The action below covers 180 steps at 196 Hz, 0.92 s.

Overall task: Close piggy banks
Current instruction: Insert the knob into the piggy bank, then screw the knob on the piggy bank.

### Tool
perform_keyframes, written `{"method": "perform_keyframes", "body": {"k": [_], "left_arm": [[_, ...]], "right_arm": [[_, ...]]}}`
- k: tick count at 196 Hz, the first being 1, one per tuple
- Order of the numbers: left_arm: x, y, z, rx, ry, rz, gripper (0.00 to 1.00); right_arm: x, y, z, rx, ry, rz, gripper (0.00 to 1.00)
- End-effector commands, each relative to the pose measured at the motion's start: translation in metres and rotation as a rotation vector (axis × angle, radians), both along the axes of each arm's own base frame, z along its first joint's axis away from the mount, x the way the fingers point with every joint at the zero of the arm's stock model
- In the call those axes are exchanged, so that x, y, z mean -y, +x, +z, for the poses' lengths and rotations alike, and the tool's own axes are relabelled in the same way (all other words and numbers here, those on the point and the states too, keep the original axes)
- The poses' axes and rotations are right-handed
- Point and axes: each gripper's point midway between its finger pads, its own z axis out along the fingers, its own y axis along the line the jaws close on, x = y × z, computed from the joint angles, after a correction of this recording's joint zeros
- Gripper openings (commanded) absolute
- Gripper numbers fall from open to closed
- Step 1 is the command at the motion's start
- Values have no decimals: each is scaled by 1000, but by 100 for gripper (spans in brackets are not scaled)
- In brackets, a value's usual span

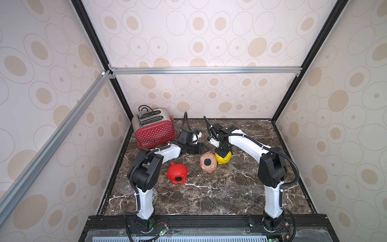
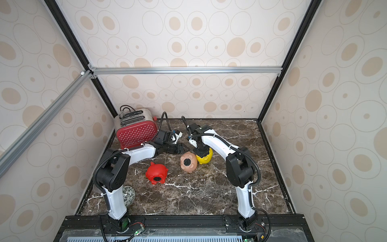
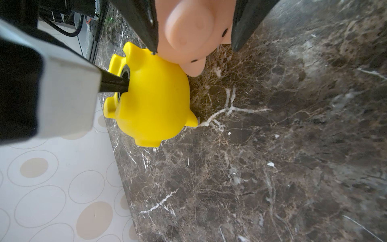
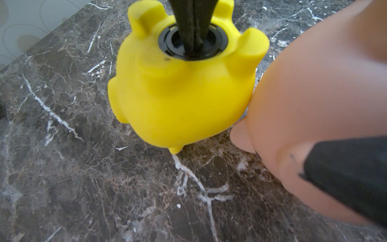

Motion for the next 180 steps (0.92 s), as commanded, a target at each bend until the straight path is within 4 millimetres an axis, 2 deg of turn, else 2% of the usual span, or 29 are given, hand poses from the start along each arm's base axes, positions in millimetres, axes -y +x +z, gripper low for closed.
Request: {"method": "perform_keyframes", "body": {"k": [1,58,113,130,180], "left_arm": [[1,4,4,15,-18,-9,56],[7,14,8,14,-48,5,56],[27,45,12,25,-81,-12,56],[39,49,12,27,-126,-65,62],[53,50,4,-3,-196,-139,77]], "right_arm": [[8,-4,-10,-28,-31,-25,0],[10,-3,-13,-36,5,-84,0],[7,-7,-12,-48,52,-96,0],[8,-7,-11,-50,57,-96,0],[10,-6,-7,-47,74,-104,0]]}}
